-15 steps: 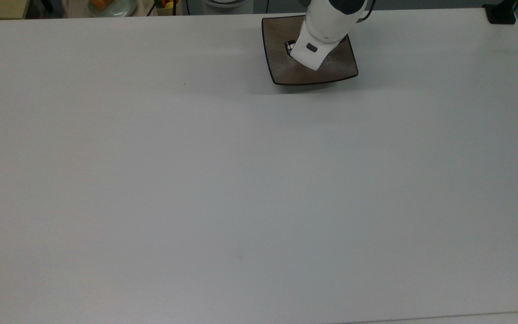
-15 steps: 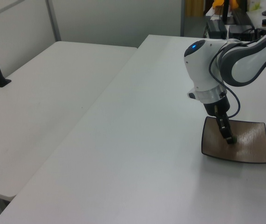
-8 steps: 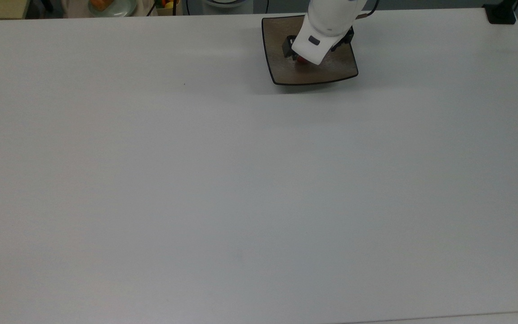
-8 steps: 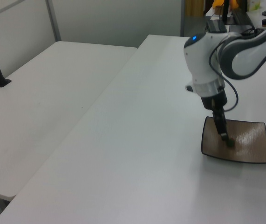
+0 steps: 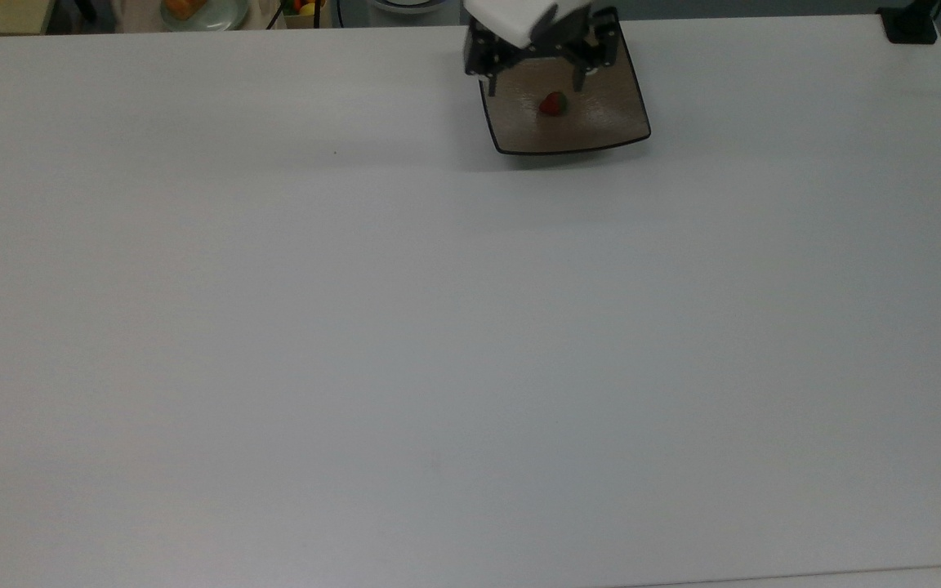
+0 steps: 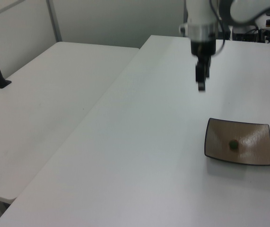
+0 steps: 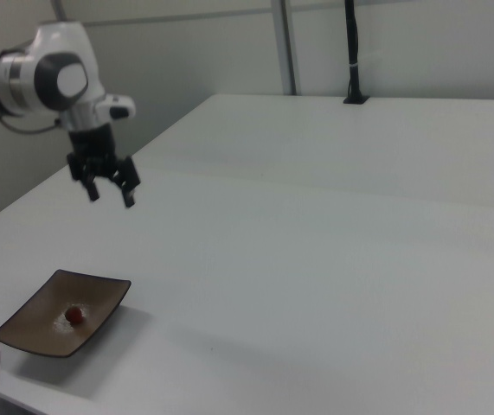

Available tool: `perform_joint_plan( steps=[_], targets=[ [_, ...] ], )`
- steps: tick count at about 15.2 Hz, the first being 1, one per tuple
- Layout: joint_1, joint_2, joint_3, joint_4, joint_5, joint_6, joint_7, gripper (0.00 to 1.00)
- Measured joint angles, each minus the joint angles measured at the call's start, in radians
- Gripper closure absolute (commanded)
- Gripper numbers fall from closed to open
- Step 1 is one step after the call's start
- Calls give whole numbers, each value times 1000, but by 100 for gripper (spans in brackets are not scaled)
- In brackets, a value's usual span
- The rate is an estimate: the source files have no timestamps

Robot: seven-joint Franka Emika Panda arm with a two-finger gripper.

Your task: Strawberries on a ceramic plate

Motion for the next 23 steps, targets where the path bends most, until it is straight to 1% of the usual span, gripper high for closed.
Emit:
perform_joint_plan(
  steps=[3, 5, 7, 11, 15, 23],
  targets=[
    [-5, -28, -77, 68, -1, -17, 0, 0],
    [-8, -53, -120, 82, -1, -23, 0, 0],
    [-15, -73, -150, 83, -1, -24, -14, 0],
    [-45, -80, -161, 81, -1, -26, -128, 0],
    [-52, -75, -161, 80, 1, -23, -214, 0],
    [-56, -72, -161, 78, 1, -15, -225, 0]
  ],
)
